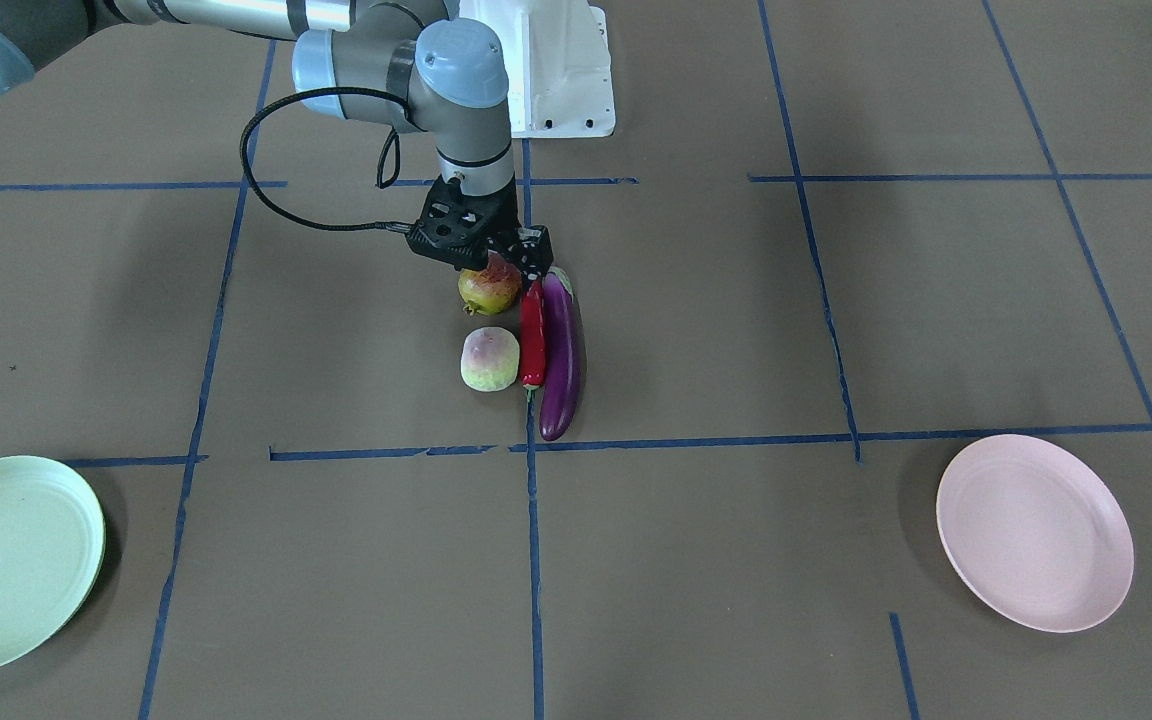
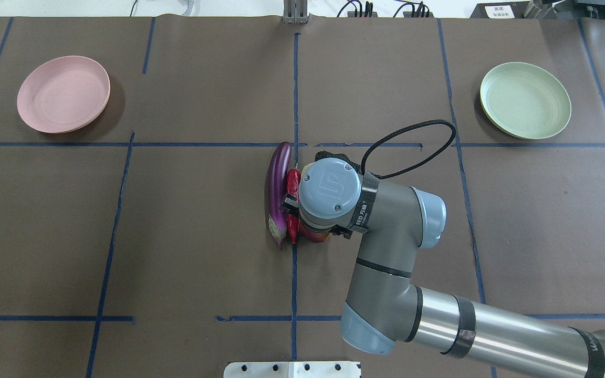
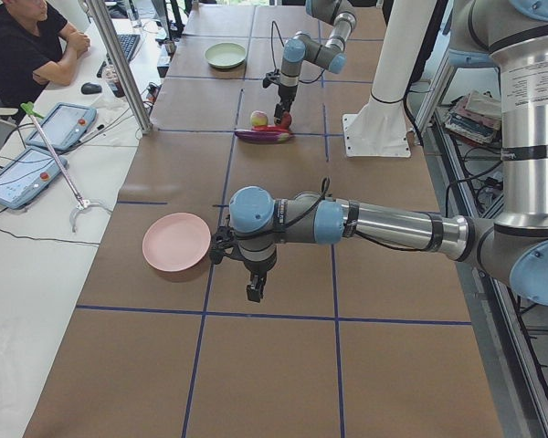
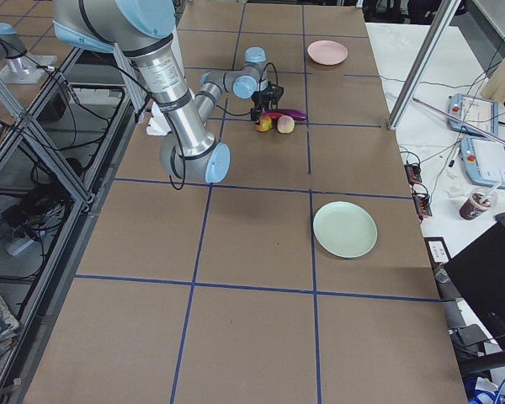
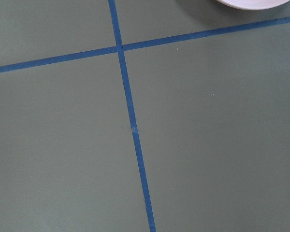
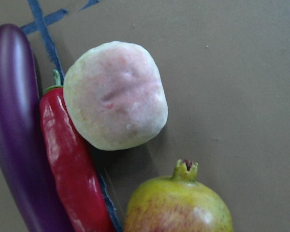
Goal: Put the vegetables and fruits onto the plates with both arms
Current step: 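Reach the right gripper down and grasp the red-yellow pomegranate, then carry pomegranate to green plate with right gripper while left gripper reaches for eggplant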
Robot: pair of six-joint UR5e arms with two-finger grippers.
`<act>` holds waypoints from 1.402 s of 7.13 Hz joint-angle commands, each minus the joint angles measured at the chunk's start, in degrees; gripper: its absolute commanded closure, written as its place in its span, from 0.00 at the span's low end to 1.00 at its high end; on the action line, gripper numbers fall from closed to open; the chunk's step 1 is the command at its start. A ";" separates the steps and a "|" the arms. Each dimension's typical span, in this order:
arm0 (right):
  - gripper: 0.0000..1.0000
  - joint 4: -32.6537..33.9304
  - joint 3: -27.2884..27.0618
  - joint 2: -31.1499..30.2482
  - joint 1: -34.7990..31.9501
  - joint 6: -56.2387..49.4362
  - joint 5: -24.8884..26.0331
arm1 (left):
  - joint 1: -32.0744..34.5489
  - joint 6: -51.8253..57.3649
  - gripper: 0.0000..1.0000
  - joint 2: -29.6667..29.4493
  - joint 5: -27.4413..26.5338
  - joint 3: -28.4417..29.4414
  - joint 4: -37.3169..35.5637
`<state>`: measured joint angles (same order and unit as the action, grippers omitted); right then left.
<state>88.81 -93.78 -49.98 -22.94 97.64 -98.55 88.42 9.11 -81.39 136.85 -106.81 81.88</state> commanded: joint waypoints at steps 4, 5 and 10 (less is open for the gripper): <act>0.98 8.96 -15.22 -6.42 -0.79 -2.96 3.19 | 0.00 -0.06 0.00 -0.09 0.00 0.03 0.03; 0.98 12.93 -19.90 -8.45 -1.40 -6.81 3.11 | 0.00 0.03 0.00 -0.17 0.00 0.29 0.03; 0.98 14.02 -19.88 -19.88 -17.89 -40.70 2.84 | -16.02 -20.36 0.00 -3.41 0.00 -1.64 17.00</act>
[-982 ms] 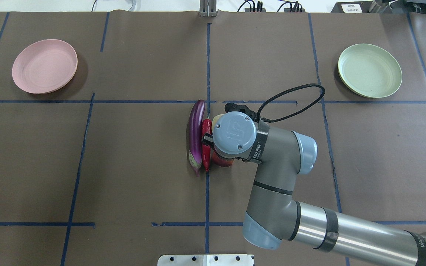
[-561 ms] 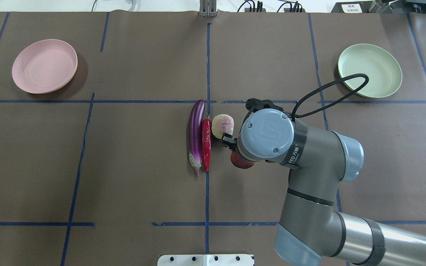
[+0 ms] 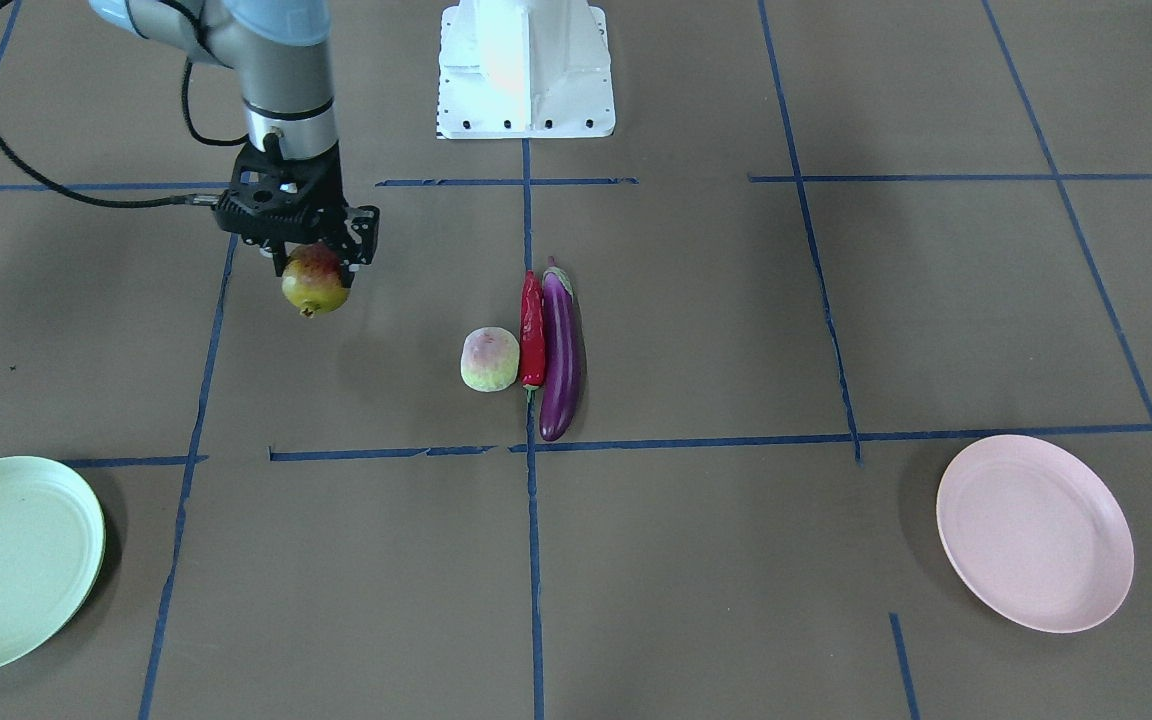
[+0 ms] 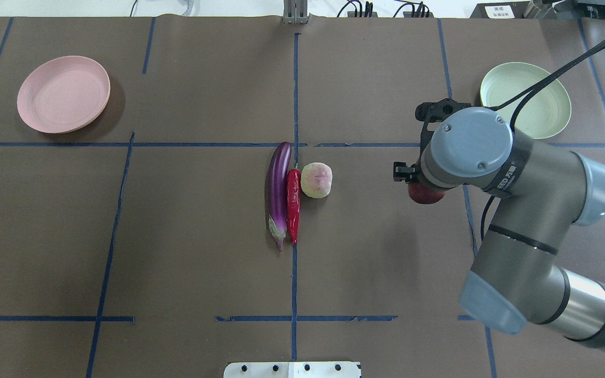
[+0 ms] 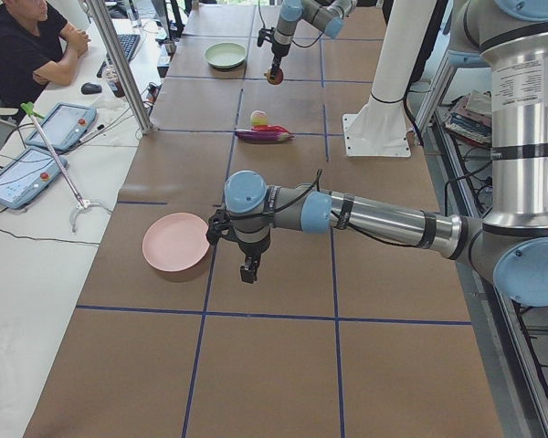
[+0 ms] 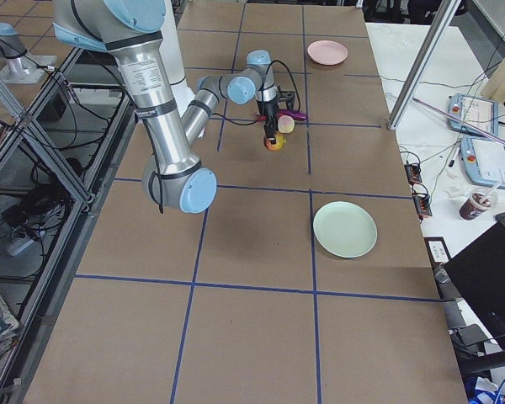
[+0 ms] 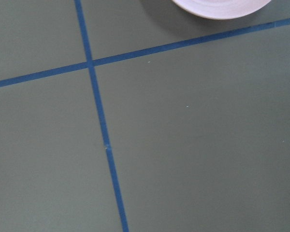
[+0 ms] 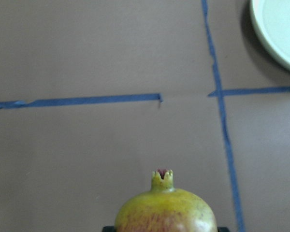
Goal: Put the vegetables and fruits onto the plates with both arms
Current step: 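Carry pomegranate to green plate with right gripper while left gripper reaches for eggplant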
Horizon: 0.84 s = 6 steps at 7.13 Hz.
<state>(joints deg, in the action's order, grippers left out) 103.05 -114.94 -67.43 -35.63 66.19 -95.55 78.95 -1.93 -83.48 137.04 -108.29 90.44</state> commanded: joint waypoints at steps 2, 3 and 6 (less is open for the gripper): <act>0.97 -4.75 9.52 -2.44 -12.67 -19.29 -4.09 | -14.83 -24.72 0.00 -10.15 -0.63 -0.08 11.07; 0.97 -10.36 15.13 -2.44 -17.15 -24.82 -6.73 | -20.27 -32.79 0.00 -15.08 -0.90 0.01 10.81; 0.97 -20.75 30.87 -0.16 -24.22 -33.22 -10.36 | -36.78 -51.17 0.00 -28.97 -12.08 2.72 10.63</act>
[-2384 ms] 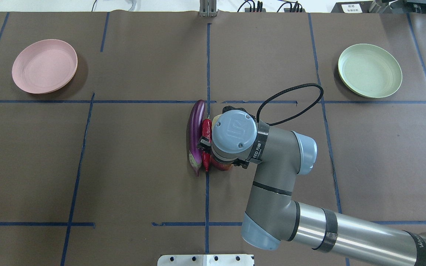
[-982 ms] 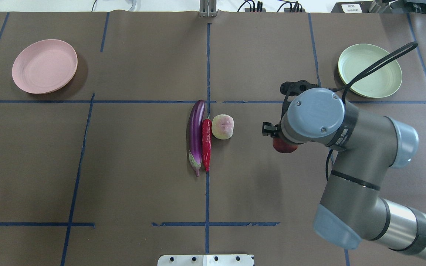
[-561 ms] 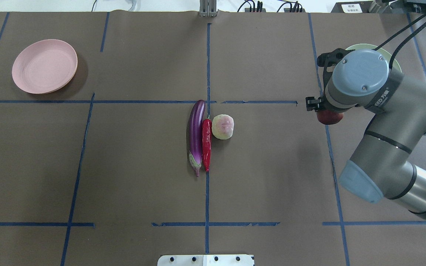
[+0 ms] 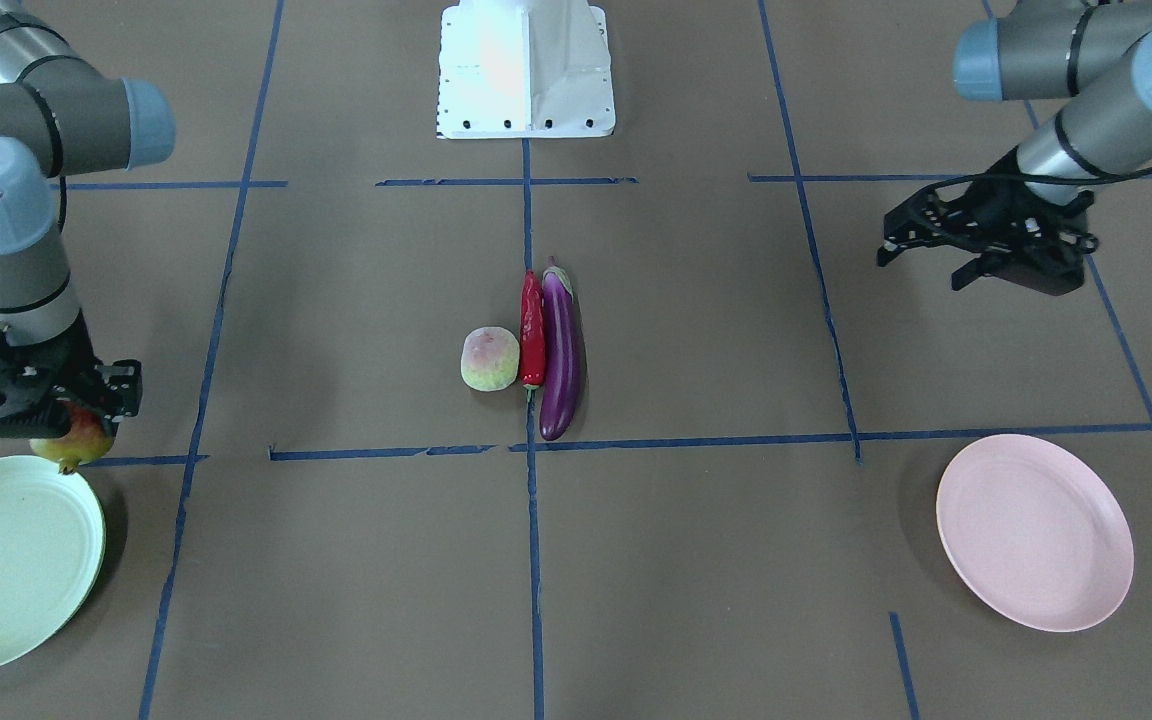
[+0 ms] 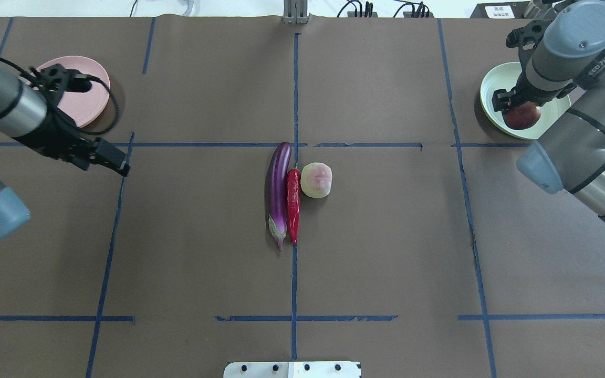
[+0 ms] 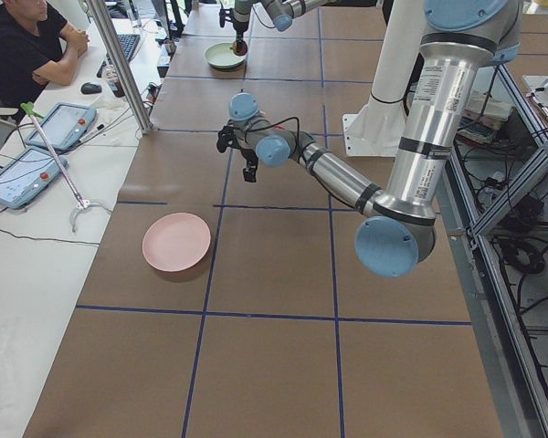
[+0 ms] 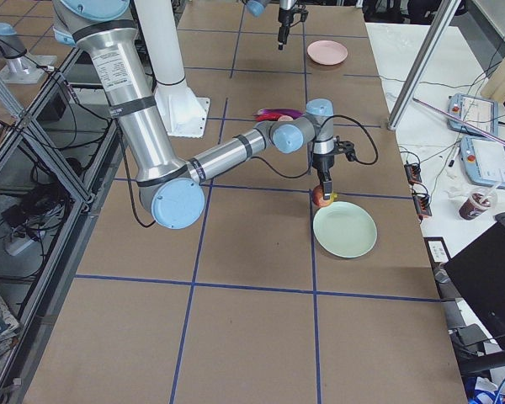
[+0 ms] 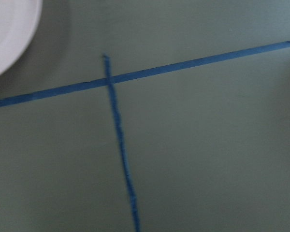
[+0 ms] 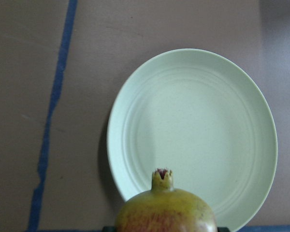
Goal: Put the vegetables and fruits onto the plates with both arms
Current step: 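Carry pomegranate to green plate with right gripper while left gripper reaches for eggplant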
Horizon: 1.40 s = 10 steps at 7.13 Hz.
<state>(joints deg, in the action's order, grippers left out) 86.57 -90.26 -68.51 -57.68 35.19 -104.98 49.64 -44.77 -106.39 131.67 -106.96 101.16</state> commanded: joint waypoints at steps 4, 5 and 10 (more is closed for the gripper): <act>0.01 -8.79 12.39 1.54 -4.01 -3.02 -2.60 | -15.10 -19.30 0.06 -16.20 -12.84 9.47 0.62; 0.00 -8.70 12.39 2.24 -4.28 -3.02 -3.39 | -16.41 -20.26 0.08 -18.48 -12.84 11.84 0.71; 0.00 -8.70 10.03 3.12 -11.13 -3.73 -26.03 | -21.42 -28.18 0.21 -22.02 -16.96 20.12 10.54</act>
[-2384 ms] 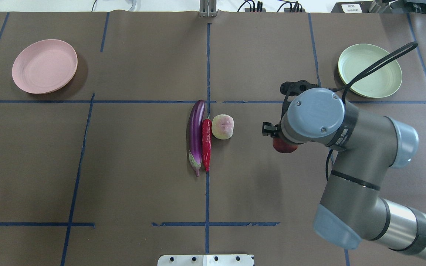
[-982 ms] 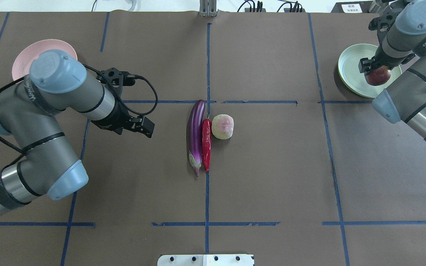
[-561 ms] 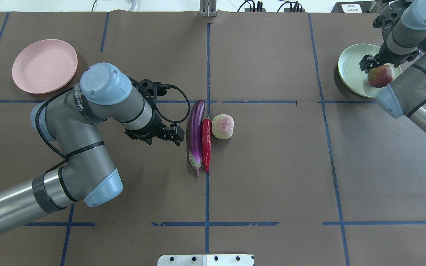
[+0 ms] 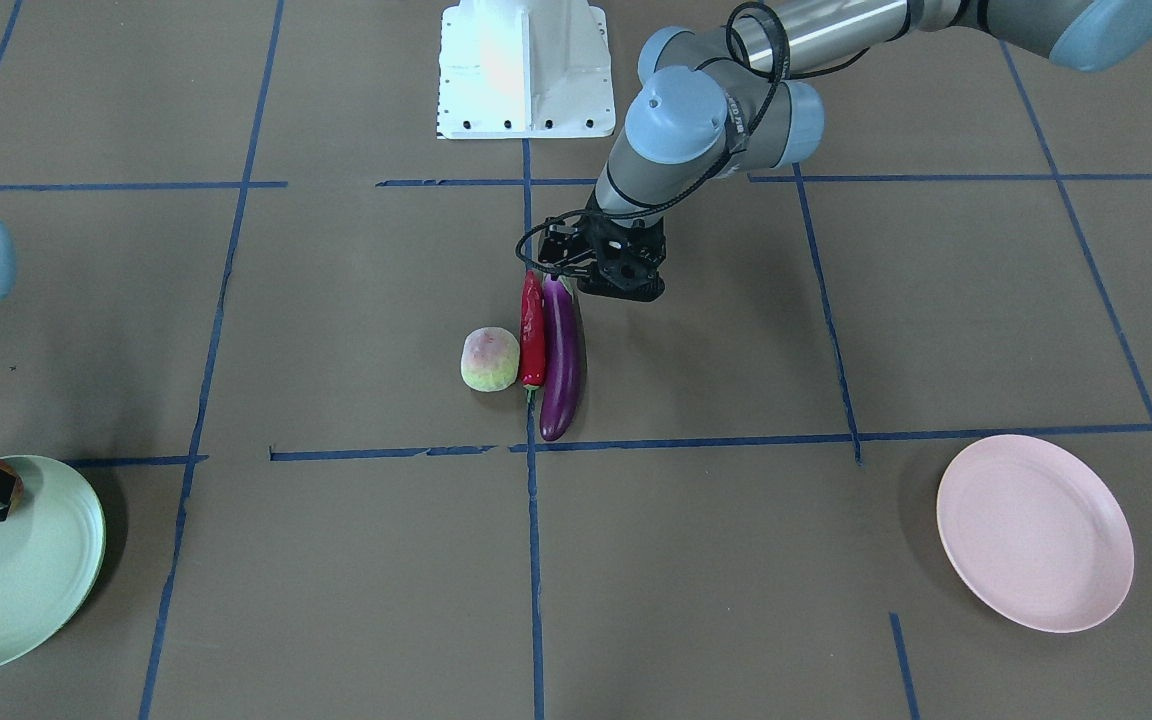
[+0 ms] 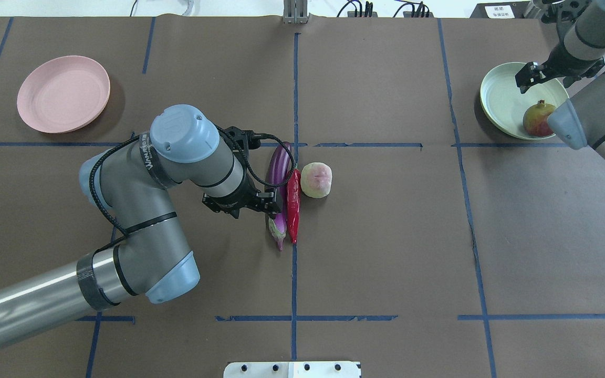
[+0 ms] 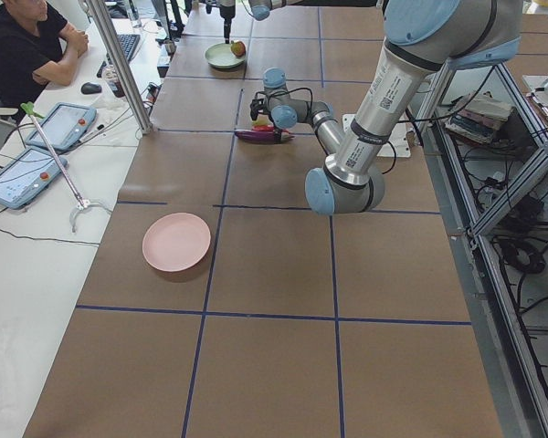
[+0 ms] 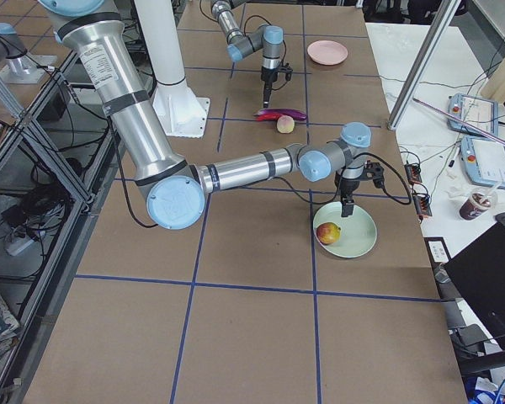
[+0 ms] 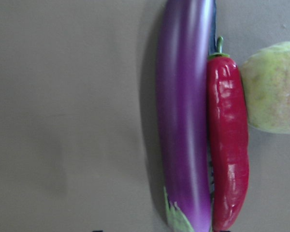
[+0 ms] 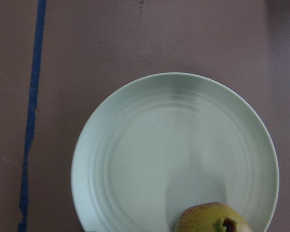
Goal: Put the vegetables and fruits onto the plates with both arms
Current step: 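Grasp the purple eggplant with the left gripper while the right gripper releases the pomegranate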
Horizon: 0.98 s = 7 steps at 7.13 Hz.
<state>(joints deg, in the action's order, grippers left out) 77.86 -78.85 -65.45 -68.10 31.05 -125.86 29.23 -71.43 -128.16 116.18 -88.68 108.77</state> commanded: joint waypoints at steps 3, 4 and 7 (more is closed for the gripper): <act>0.00 0.54 -2.63 -0.12 -0.81 1.12 -5.80 | -2.34 -1.52 0.38 -0.51 -1.49 2.36 2.94; 0.00 0.63 -3.06 -0.03 -0.63 1.73 -5.80 | -2.34 -1.52 0.52 -0.51 -1.49 2.37 2.94; 0.00 0.80 -9.63 0.85 2.43 15.49 -8.87 | -0.51 -1.52 0.95 -0.25 -1.49 0.36 2.94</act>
<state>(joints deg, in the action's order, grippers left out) 78.56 -85.18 -64.68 -67.23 40.96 -133.73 27.41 -72.91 -128.61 114.70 -87.14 111.73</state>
